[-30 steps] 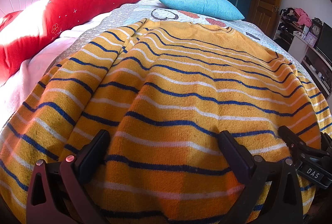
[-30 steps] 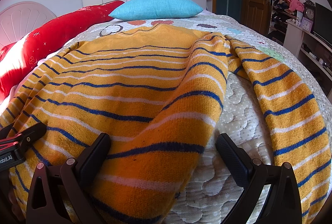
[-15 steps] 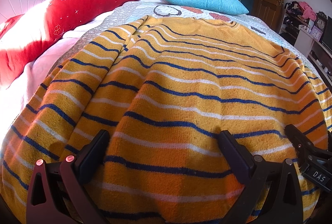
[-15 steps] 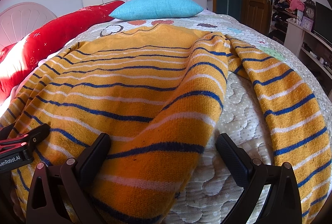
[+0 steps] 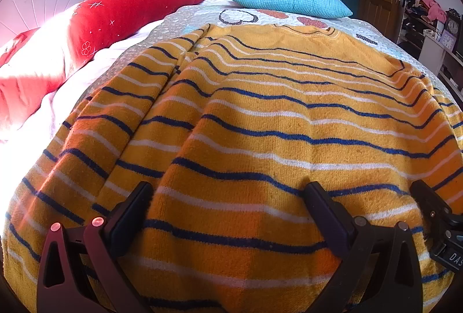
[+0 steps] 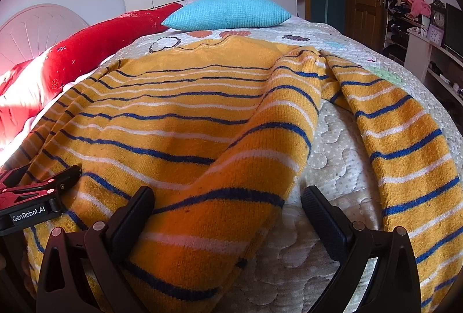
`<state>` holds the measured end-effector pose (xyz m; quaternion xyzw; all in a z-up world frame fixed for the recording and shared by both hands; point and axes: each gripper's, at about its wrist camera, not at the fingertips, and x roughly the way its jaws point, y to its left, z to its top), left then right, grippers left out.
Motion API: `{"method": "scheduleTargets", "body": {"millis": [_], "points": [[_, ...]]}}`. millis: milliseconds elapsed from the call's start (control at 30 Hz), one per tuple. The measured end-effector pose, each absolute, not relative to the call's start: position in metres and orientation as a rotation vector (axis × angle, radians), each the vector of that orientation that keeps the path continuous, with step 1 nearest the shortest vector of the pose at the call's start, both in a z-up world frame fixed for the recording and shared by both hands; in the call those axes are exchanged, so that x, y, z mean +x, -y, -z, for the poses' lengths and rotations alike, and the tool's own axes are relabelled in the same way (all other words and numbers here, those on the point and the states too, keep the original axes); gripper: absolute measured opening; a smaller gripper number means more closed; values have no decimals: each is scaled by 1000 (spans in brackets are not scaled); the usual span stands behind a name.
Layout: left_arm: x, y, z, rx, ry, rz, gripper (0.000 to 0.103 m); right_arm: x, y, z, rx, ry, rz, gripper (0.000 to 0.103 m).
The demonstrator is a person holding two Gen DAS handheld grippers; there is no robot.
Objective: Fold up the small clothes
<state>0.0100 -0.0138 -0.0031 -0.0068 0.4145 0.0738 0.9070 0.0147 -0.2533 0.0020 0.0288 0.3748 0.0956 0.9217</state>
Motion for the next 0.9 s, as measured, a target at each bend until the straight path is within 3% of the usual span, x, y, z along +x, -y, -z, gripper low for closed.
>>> {"method": "scheduleTargets", "body": {"millis": [900], "points": [[3,16,2,-11,-816,-166,103,4,252,-1,46,-730,-181,103]]}}
